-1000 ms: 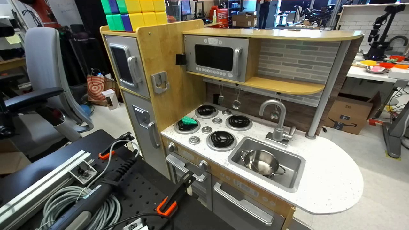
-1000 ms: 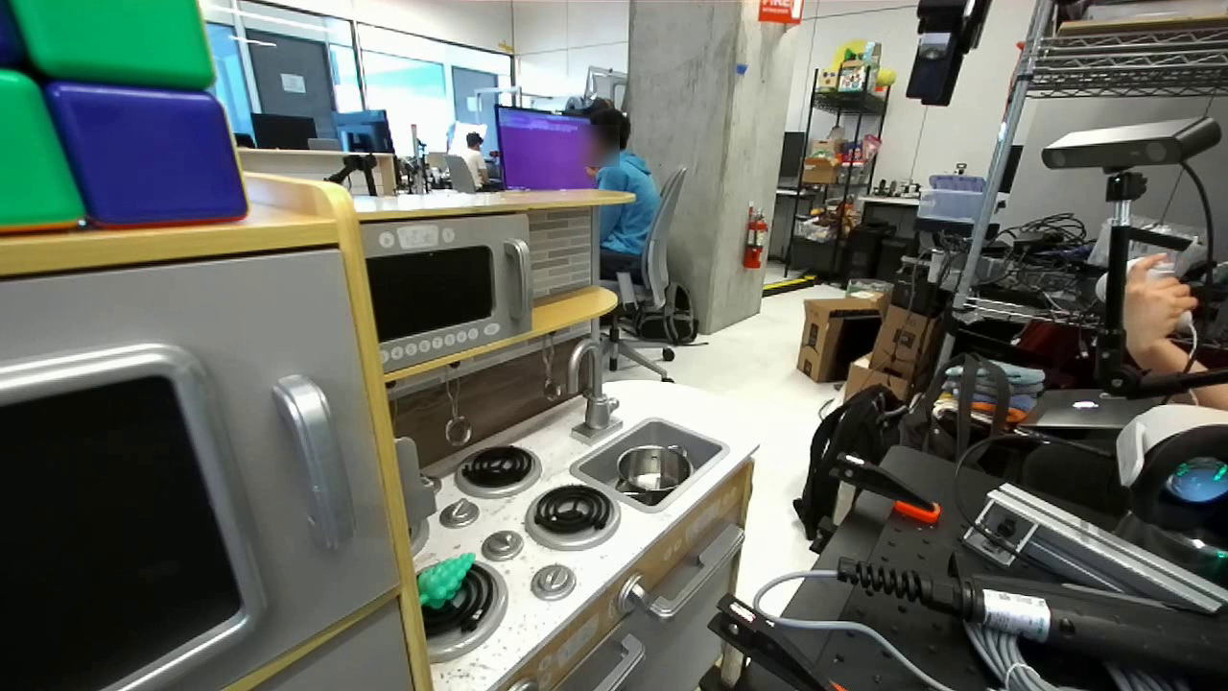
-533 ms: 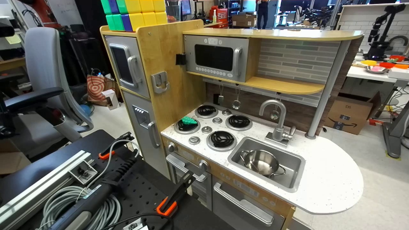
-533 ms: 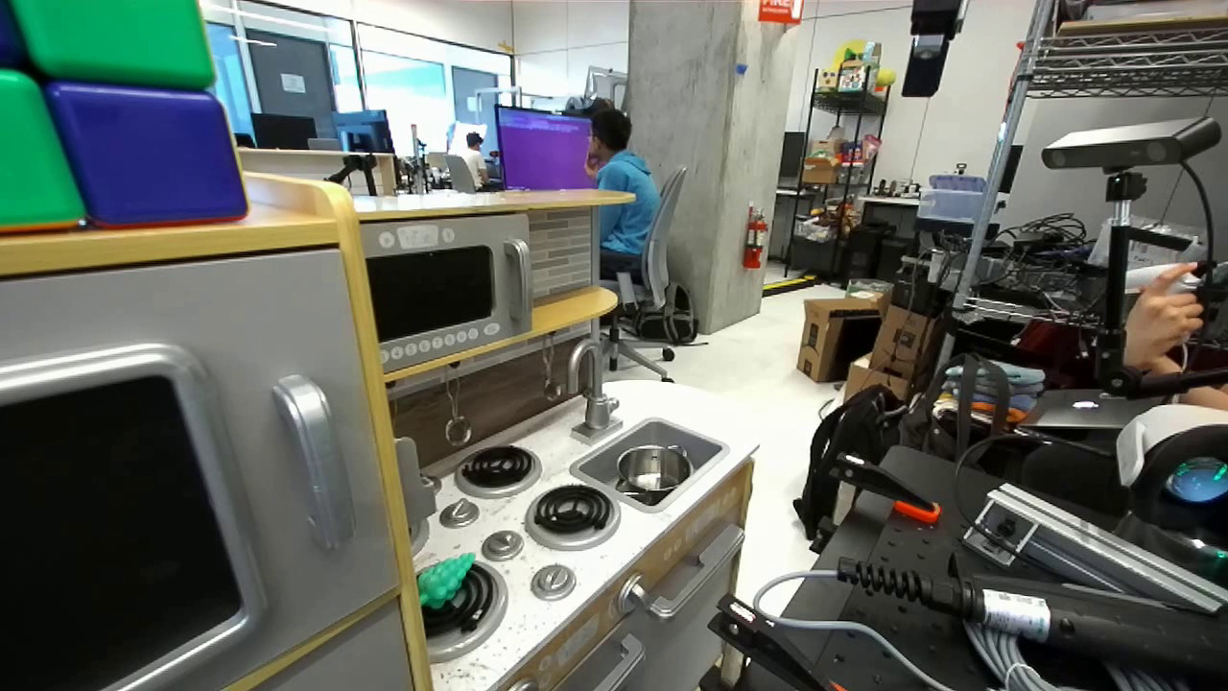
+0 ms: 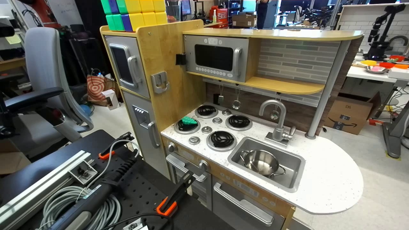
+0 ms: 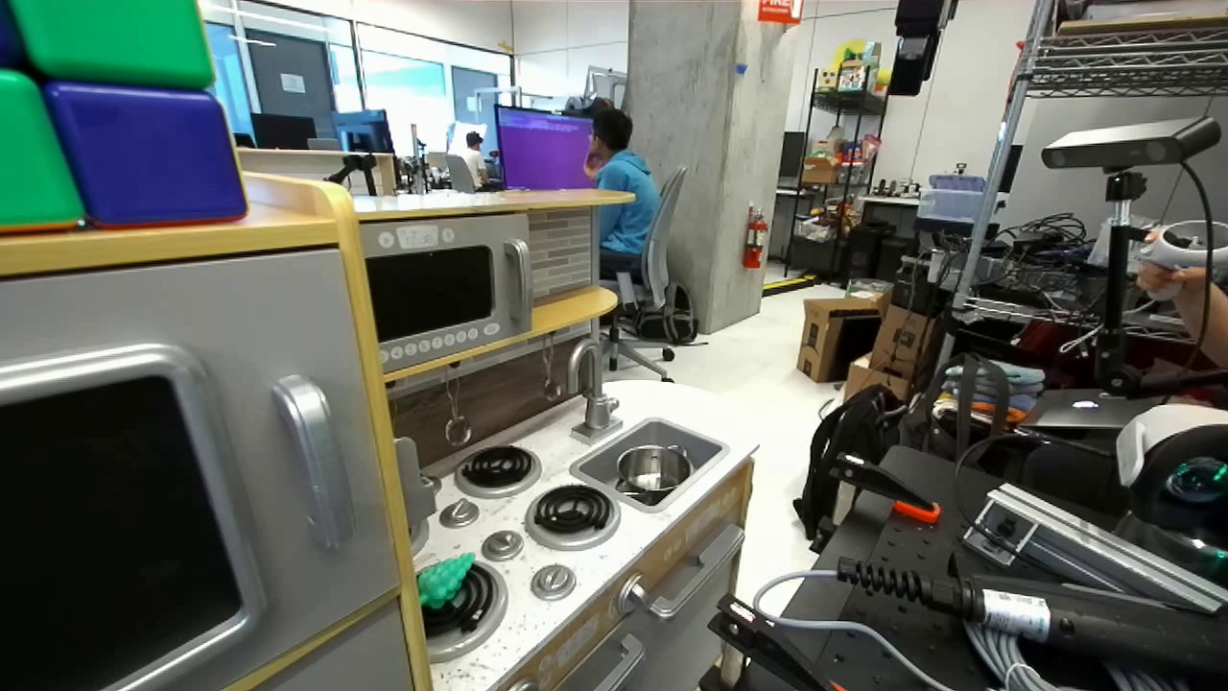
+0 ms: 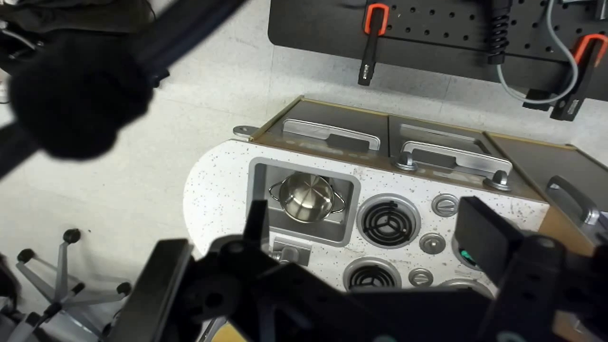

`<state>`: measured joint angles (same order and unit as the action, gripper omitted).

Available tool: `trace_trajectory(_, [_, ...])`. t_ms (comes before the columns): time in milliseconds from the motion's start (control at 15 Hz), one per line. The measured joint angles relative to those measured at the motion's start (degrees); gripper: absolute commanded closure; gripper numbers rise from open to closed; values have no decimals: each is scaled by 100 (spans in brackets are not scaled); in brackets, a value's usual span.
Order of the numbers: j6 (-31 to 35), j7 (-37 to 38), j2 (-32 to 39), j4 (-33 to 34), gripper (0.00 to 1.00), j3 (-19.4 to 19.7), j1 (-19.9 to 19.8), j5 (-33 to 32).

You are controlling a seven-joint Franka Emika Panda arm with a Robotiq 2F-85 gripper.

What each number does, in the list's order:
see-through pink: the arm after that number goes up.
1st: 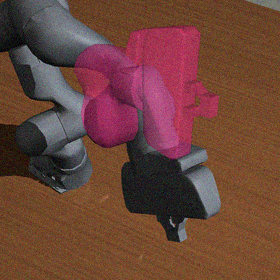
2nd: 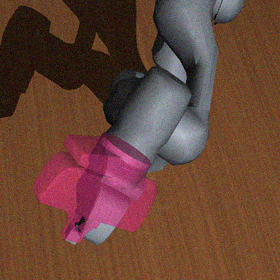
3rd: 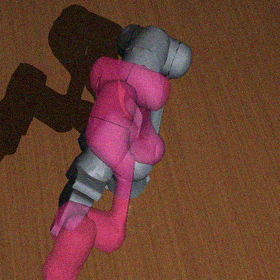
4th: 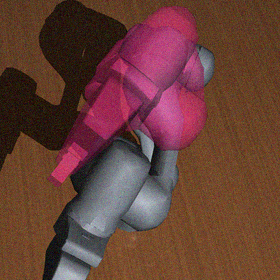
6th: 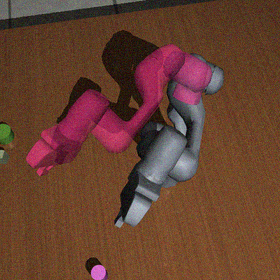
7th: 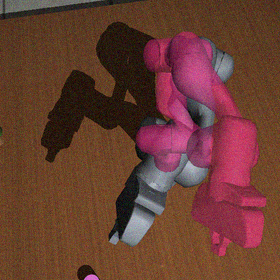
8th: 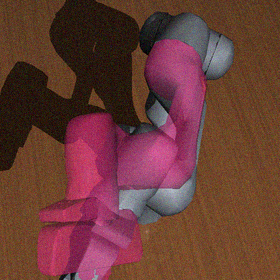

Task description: Put the green object atop the stove inside the pot in the sink

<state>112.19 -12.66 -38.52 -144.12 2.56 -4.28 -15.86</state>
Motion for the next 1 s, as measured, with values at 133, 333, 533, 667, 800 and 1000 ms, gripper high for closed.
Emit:
trace_trajectory(133, [-91,-99,1,-6,0,2,7,0])
trace_trajectory(333, [-473,-836,8,-37,0,110,146,0])
trace_trajectory(533, [-510,-1716,8,-63,0,387,363,1])
trace_trajectory(667, [-512,-2259,9,-87,0,514,481,-3])
trace_trajectory(800, [-512,-2776,9,-136,0,551,562,-16])
trace_trajectory(1000, [-512,-3498,9,-187,0,551,674,-53])
